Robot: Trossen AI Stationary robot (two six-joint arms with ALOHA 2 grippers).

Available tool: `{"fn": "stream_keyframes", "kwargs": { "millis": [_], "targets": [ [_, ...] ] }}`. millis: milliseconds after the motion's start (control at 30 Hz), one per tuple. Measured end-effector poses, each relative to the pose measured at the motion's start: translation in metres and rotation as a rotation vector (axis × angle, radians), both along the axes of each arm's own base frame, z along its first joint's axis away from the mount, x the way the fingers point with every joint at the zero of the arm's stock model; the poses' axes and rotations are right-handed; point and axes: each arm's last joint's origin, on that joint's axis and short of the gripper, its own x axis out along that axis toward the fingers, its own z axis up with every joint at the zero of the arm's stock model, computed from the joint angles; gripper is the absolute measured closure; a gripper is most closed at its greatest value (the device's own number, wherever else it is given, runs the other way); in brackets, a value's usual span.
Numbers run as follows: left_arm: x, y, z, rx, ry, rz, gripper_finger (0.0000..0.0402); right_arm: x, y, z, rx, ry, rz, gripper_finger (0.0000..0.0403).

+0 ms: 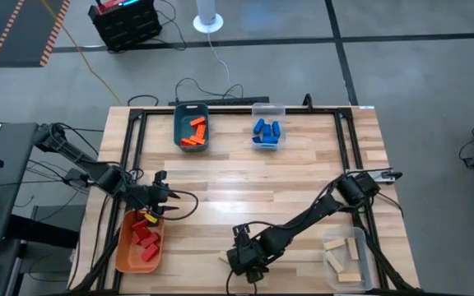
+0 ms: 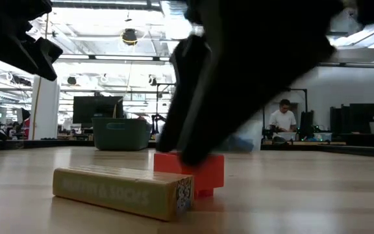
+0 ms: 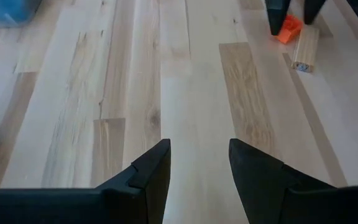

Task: Sort blocks
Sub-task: Put the orange game piece into the blue bin

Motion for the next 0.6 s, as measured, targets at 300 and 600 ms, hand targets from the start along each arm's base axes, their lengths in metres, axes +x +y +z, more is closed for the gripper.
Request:
{"fn": "stream_keyframes", "kwargs": {
  "millis": [300,600],
  "targets": [
    [-0.001,0.0,-0.001,-0.007,0.01,-0.001,0.0245,-0.002,0.001,-0.014,-0.029,0.048,0.017,0.0161],
    [-0.001,0.001,-0.001,-0.004,0.021,0.002,0.0245,-0.001,-0.002,-0.021,-0.054,0.079,0.025,0.0248]
  ]
}}
